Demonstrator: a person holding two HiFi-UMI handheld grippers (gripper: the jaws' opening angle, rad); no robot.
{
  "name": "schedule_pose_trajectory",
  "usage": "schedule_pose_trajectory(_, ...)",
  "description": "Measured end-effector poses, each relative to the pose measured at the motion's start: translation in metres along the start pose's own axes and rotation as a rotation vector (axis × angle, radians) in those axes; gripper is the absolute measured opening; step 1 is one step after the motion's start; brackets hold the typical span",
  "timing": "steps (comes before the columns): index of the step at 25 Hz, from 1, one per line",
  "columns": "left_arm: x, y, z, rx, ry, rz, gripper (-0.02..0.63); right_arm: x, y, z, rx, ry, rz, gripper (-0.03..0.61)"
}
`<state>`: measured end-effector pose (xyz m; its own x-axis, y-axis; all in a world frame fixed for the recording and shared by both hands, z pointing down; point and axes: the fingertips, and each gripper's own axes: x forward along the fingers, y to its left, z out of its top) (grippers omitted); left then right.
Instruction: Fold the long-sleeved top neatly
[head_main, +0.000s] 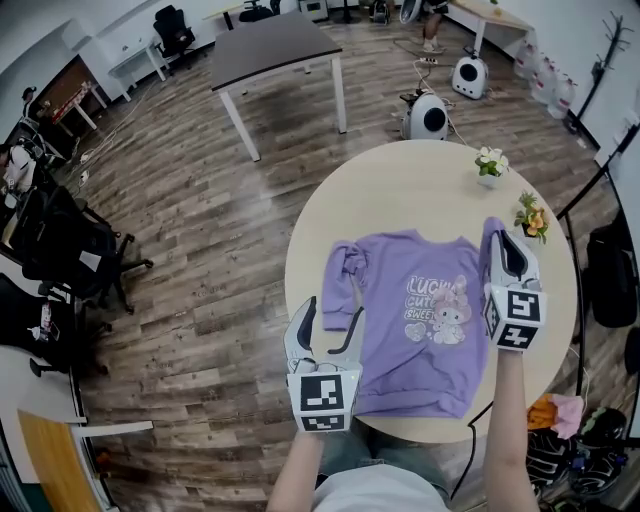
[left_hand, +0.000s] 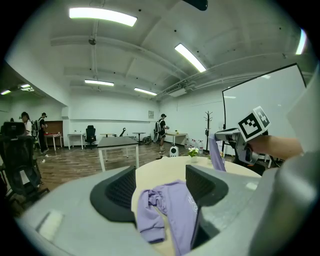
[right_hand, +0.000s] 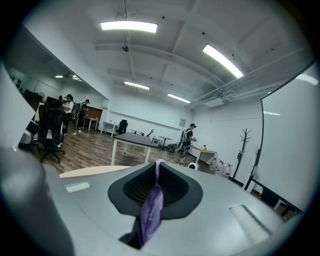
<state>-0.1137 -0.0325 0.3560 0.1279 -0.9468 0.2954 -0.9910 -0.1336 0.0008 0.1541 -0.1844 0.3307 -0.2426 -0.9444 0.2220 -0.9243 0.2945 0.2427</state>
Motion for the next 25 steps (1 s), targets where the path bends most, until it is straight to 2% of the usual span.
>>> schedule_pose_trajectory(9, 0.023, 0.036, -0.013, -0.020, 0.042, -0.012, 0.410, 0.034, 0.073, -0.025, -0.011, 0.079, 0.106, 0.044)
schedule_pose_trajectory(25, 0.052, 0.079, -0.046, -0.083, 0.126, -0.049, 0.410, 0.079, 0.177, -0.112, -0.051, 0.306, 0.252, 0.046)
